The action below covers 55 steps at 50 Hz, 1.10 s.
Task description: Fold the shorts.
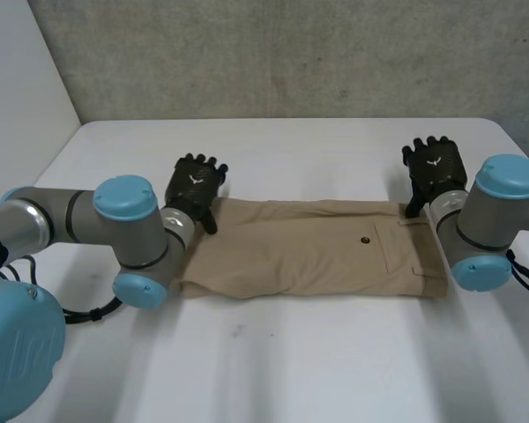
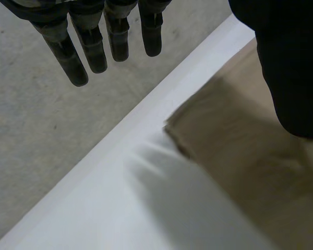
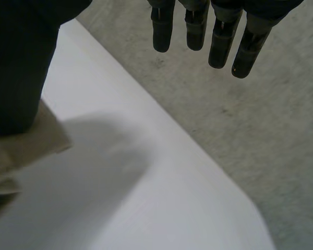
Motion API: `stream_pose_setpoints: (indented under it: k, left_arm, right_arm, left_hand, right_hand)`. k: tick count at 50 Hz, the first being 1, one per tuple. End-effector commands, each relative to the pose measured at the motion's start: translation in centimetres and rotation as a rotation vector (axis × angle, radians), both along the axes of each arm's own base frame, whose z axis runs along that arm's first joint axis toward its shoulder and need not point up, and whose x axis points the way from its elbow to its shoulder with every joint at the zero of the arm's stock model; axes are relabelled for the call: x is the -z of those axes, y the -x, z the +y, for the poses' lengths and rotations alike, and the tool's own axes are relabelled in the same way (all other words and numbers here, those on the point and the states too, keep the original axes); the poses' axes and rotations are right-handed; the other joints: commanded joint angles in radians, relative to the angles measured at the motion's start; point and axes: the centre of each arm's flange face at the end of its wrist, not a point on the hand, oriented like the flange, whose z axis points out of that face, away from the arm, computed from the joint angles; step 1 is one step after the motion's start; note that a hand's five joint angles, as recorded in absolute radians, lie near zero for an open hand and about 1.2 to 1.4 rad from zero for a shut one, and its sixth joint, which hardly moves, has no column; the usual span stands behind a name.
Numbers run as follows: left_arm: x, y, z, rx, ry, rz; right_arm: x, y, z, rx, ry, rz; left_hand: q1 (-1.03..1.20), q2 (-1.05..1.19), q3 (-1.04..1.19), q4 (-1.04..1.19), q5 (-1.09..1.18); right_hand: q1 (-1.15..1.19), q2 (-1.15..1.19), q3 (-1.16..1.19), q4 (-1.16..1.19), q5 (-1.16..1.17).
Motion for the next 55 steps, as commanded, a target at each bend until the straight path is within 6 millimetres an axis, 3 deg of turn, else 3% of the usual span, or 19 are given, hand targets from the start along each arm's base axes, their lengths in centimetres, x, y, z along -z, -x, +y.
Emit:
stream_pose_setpoints:
  k: [1,8,13,17,21,30,33,38,49,51,54,55]
  left_arm:
    - [-0.3,0.3,1.1,0.008,-0.013,-0.022]
    - [-4.8,0.5,3.9,0.037,-0.011,0.029]
    - [-9.4,-0.4,6.8,0.043,-0.002,0.116]
    - [-11.4,-1.8,8.5,0.016,-0.022,0.186]
    - [-12.1,-3.5,10.4,-0.011,-0.066,0.25]
    - [-10.7,-6.0,13.1,-0.052,-0.159,0.292]
    - [-10.0,-6.4,13.4,-0.06,-0.176,0.284]
    - [-9.4,-7.0,13.0,-0.086,-0.189,0.278]
    - [-8.9,-7.5,12.7,-0.109,-0.202,0.273]
    - [-8.8,-7.6,12.6,-0.112,-0.203,0.273]
    - [-8.6,-7.6,12.6,-0.113,-0.209,0.269]
    - [-8.6,-7.6,12.6,-0.113,-0.209,0.269]
  right_arm:
    - [-2.6,-0.3,0.5,-0.014,0.068,0.0]
    - [-9.0,0.7,3.6,-0.012,0.109,-0.143]
    - [-11.5,1.7,6.9,-0.005,0.074,-0.166]
    - [-11.2,2.4,9.8,-0.008,-0.028,-0.147]
    - [-10.7,3.0,13.0,-0.036,-0.133,-0.127]
    - [-5.9,4.4,17.0,-0.086,-0.387,-0.115]
    - [-5.2,4.7,16.9,-0.079,-0.404,-0.116]
    - [-2.2,4.9,15.6,-0.064,-0.449,-0.115]
    - [0.3,5.6,13.3,-0.037,-0.431,-0.114]
    - [0.5,5.6,13.1,-0.038,-0.43,-0.111]
    - [0.3,5.5,12.4,-0.039,-0.404,-0.114]
    - [0.1,5.6,12.2,-0.038,-0.391,-0.115]
  left_hand:
    - [-0.009,-0.011,-0.015,-0.009,-0.001]
    - [-0.018,-0.02,-0.024,-0.018,-0.01]
    - [-0.018,-0.02,-0.024,-0.018,-0.01]
    - [-0.018,-0.02,-0.024,-0.018,-0.01]
    - [-0.018,-0.02,-0.024,-0.018,-0.01]
    - [-0.018,-0.02,-0.024,-0.018,-0.01]
    - [-0.018,-0.02,-0.024,-0.018,-0.01]
    - [-0.018,-0.02,-0.024,-0.018,-0.01]
    - [-0.029,-0.031,-0.035,-0.029,-0.022]
    - [-0.029,-0.031,-0.035,-0.029,-0.022]
    - [-0.029,-0.031,-0.035,-0.029,-0.022]
    - [-0.029,-0.031,-0.035,-0.029,-0.022]
  right_hand:
    - [-0.03,-0.046,-0.041,-0.059,-0.075]
    - [-0.03,-0.046,-0.041,-0.059,-0.075]
    - [-0.03,-0.046,-0.041,-0.059,-0.075]
    - [-0.017,-0.033,-0.028,-0.047,-0.062]
    - [0.083,0.067,0.072,0.053,0.038]
    - [0.344,0.328,0.333,0.315,0.299]
    - [0.347,0.331,0.336,0.318,0.302]
    - [0.391,0.375,0.38,0.362,0.346]
    - [0.511,0.495,0.5,0.482,0.466]
    - [0.593,0.577,0.582,0.564,0.548]
    - [1.188,1.172,1.177,1.158,1.143]
    - [1.192,1.176,1.181,1.162,1.147]
